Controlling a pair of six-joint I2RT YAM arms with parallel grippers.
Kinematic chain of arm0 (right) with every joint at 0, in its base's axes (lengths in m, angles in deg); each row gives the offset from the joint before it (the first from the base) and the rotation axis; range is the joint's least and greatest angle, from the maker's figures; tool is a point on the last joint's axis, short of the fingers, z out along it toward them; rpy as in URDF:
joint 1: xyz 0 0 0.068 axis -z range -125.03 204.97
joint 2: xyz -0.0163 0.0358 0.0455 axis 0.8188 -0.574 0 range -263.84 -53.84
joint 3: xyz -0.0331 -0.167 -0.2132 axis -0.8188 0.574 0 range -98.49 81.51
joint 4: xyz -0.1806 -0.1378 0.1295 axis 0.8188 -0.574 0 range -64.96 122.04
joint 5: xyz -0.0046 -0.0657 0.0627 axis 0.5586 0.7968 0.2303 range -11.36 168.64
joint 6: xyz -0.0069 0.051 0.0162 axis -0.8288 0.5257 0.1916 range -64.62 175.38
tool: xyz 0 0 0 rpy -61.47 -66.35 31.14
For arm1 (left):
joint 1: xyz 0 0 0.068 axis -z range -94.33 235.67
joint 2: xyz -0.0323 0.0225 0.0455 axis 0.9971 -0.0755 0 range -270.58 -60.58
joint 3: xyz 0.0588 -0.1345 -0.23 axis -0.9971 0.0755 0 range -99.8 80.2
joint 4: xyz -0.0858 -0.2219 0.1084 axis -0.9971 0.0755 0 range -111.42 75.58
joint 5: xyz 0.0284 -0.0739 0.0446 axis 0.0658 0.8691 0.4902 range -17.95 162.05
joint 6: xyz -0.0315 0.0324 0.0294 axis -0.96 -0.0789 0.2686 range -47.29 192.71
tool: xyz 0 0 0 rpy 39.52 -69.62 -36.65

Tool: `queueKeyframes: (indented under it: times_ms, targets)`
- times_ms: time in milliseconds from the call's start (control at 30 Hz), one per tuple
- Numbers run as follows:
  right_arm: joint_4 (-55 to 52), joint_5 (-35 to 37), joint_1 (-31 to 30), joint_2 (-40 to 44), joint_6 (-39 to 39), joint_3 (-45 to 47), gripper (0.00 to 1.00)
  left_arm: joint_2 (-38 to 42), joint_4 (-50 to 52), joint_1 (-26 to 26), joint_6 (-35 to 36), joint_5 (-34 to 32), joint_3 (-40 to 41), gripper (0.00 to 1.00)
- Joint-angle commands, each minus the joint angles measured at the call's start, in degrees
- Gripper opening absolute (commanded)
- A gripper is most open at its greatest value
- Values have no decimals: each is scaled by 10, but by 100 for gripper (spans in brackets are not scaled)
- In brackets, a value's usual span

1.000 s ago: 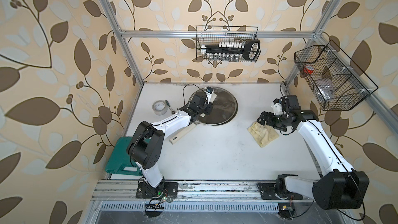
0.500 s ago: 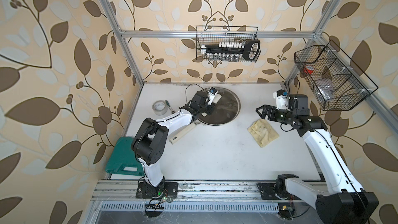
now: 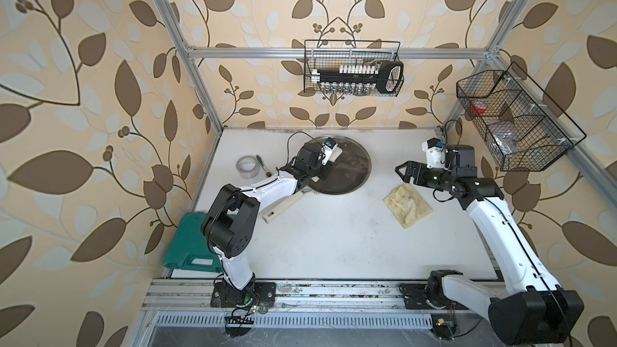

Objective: Wipe the pot lid with a cloth
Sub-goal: Place the pot lid on the cooking pot.

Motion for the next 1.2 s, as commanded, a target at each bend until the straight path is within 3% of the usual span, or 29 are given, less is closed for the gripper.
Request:
queueKeyframes:
  times_ms: [0, 333, 867, 1167]
  targets:
    - [6, -9, -3, -4, 0, 7, 96, 47, -110, 4, 21, -16, -22, 0]
    - [3, -2, -3, -4, -2, 8, 96, 37, -116, 4, 30, -64, -34, 0]
    - [3, 0, -4, -13, -2, 7, 96, 21, -102, 4, 73, -57, -56, 0]
    - [5, 2, -4, -11, 1, 9, 96, 51, -70, 3, 31, -43, -51, 0]
